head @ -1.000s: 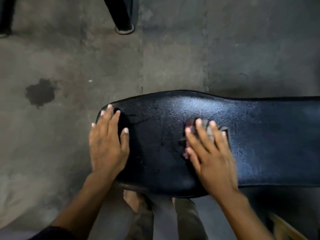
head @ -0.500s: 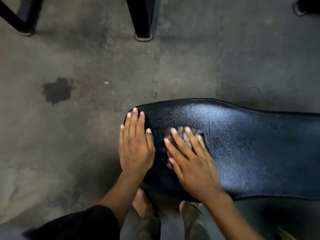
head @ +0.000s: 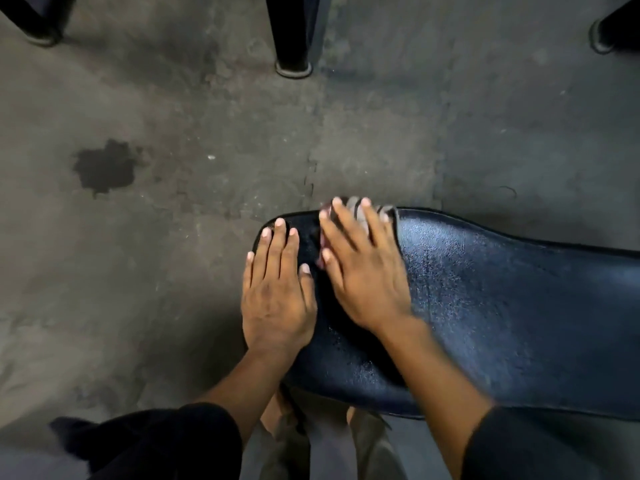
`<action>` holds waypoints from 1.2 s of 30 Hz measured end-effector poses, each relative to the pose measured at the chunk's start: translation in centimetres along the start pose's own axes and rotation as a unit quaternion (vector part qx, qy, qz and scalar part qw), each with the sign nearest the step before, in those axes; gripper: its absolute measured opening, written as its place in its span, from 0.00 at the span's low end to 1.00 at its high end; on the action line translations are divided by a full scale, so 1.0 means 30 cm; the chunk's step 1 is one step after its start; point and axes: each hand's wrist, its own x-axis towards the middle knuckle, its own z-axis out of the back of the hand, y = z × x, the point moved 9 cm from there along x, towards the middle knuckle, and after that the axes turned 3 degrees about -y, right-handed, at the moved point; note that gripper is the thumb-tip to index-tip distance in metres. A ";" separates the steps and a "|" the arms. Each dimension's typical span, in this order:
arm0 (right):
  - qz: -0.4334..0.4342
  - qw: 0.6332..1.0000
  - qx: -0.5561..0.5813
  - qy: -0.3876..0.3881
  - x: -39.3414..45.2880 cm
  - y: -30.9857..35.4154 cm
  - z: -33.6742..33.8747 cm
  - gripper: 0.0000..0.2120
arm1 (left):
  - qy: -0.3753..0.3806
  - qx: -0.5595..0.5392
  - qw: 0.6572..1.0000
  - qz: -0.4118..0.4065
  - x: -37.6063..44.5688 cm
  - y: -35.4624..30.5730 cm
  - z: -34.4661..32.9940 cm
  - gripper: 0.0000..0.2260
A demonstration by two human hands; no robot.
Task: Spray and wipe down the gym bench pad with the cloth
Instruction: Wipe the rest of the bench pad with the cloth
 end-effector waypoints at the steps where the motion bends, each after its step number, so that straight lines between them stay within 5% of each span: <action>1: 0.031 0.999 0.000 0.007 -0.061 0.002 0.000 0.29 | 0.004 -0.001 1.000 0.000 0.001 0.000 0.000 0.27; 4: 0.046 0.999 -0.007 0.024 -0.204 -0.115 0.021 0.29 | 0.011 -0.006 1.000 0.003 0.003 0.000 0.001 0.27; 10: -0.177 0.984 0.013 -0.010 0.061 -0.265 0.093 0.26 | 0.011 0.000 1.000 0.007 0.004 0.004 0.002 0.27; 15: -0.032 0.997 0.050 0.043 0.143 0.012 0.015 0.27 | 0.016 -0.002 1.000 0.005 0.010 0.001 0.004 0.28; 20: 0.070 0.994 0.023 0.087 -0.075 -0.096 0.047 0.27 | 0.019 0.003 1.000 0.002 0.009 0.004 -0.001 0.28; 26: -0.133 0.990 0.012 0.036 0.125 -0.192 0.095 0.21 | 0.023 0.020 1.000 0.002 0.012 0.006 -0.011 0.28; 30: -0.015 0.995 0.040 0.087 0.274 0.071 0.017 0.17 | 0.018 0.029 0.999 -0.004 0.012 0.003 -0.010 0.30; 36: 0.061 0.992 0.033 0.103 0.141 -0.006 0.031 0.26 | 0.021 0.024 0.999 -0.004 0.014 0.004 -0.011 0.28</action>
